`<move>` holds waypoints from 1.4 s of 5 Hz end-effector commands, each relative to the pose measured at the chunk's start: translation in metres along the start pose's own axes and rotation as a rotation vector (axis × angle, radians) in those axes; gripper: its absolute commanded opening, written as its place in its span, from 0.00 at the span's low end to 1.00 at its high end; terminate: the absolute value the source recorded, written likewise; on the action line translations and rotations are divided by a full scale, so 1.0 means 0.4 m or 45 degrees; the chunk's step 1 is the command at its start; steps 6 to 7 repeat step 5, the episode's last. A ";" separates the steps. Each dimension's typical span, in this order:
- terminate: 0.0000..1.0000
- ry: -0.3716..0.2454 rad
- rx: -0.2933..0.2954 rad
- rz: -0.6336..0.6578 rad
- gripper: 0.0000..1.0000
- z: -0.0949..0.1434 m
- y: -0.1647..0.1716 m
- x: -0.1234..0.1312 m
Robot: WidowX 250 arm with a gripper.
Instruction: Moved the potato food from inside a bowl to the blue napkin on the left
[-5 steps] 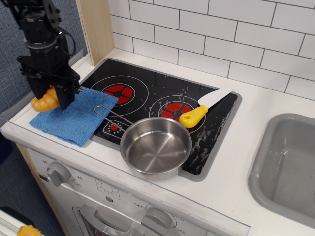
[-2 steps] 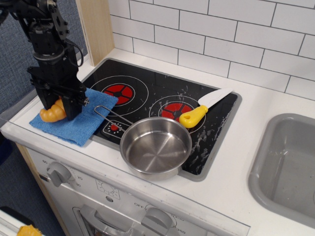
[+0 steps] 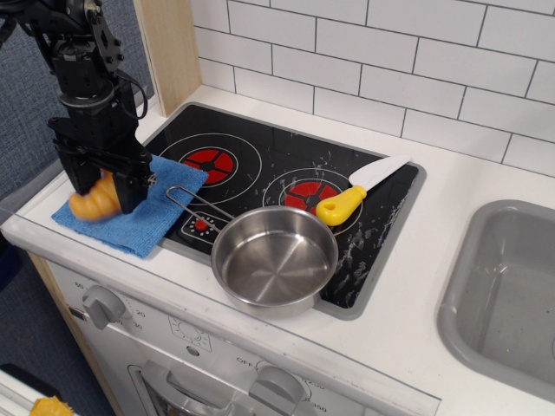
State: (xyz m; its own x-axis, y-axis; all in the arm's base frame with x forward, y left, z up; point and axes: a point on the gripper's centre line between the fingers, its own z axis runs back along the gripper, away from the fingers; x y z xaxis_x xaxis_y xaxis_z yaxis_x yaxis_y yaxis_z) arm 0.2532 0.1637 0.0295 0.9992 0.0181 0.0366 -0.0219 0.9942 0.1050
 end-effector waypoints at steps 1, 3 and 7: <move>0.00 -0.212 -0.064 -0.061 1.00 0.149 0.020 -0.008; 0.00 -0.228 -0.123 -0.138 1.00 0.174 0.001 -0.014; 1.00 -0.228 -0.123 -0.138 1.00 0.174 0.001 -0.014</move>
